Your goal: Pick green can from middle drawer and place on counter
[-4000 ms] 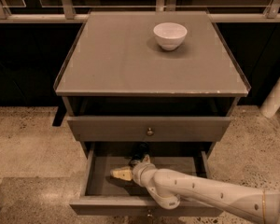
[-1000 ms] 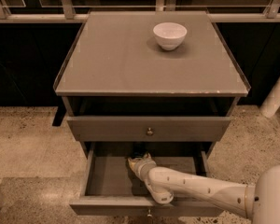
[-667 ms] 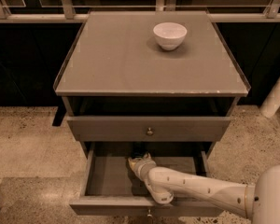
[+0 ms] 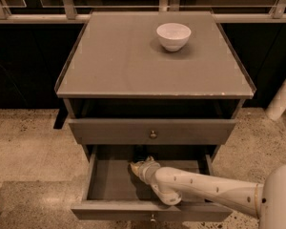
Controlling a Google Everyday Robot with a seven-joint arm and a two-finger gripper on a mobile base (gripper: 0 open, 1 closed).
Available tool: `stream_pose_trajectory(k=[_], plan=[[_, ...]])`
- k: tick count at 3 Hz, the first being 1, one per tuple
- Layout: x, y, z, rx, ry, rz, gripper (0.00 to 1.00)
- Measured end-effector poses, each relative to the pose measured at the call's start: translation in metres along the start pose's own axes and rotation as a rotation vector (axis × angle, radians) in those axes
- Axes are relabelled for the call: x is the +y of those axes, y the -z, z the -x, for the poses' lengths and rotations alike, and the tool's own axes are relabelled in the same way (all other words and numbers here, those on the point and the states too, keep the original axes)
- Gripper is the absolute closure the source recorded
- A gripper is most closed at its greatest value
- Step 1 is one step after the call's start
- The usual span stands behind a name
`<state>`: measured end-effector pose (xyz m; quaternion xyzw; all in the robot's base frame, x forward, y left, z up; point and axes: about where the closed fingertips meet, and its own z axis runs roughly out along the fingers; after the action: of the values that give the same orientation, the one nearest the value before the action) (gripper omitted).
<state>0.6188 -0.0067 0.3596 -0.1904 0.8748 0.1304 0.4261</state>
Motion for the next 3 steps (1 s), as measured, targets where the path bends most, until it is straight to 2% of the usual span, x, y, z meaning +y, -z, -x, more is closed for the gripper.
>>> stream_pose_trajectory(k=[1, 3], plan=[[-0.001, 0.032, -0.005, 0.062, 0.056, 0.092, 1.00], [-0.006, 0.088, -0.021, 0.158, 0.138, 0.207, 1.00]])
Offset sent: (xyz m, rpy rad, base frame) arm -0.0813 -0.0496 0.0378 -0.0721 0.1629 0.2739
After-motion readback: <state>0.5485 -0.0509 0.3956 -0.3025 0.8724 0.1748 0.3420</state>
